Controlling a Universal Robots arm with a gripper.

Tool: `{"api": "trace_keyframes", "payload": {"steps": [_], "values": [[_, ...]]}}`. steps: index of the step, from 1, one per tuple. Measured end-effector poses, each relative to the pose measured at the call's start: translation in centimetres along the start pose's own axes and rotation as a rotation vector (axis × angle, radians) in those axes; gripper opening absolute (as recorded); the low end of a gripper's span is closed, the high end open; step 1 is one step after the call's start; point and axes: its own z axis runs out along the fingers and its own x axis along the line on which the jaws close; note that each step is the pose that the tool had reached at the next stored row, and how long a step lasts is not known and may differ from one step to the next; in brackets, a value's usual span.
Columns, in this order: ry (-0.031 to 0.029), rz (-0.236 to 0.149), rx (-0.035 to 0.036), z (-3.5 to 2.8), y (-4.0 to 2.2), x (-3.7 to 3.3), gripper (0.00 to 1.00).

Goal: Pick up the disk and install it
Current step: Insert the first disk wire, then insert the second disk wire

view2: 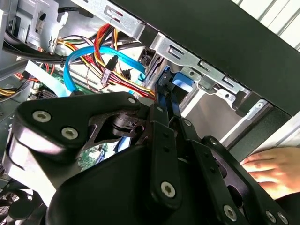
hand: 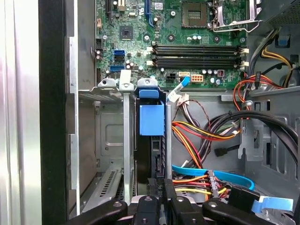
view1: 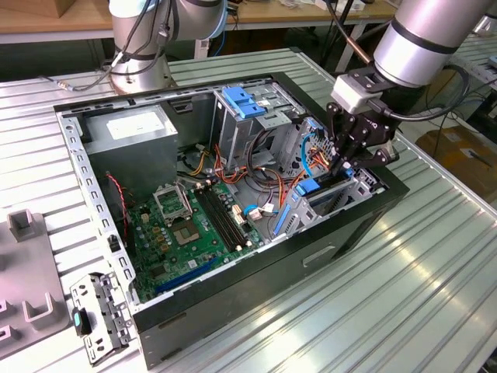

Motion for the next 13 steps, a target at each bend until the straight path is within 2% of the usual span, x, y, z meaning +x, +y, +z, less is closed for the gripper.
{"api": "trace_keyframes", "payload": {"steps": [1,2,3,4,5,13], "values": [[-0.0012,0.0,0.0001,0.06,0.0,-0.01,0.18],[-0.0011,0.0,0.0001,0.06,0.0,0.0,0.24],[-0.0003,0.0,0.0,-0.09,0.0,-0.01,0.24],[-0.0006,-0.001,0.0,-1.42,0.0,-0.04,0.3],[-0.0006,-0.001,0.0,-1.46,0.0,-0.04,0.11],[-0.0006,-0.001,0.0,-1.53,0.0,-0.04,0.11]]}}
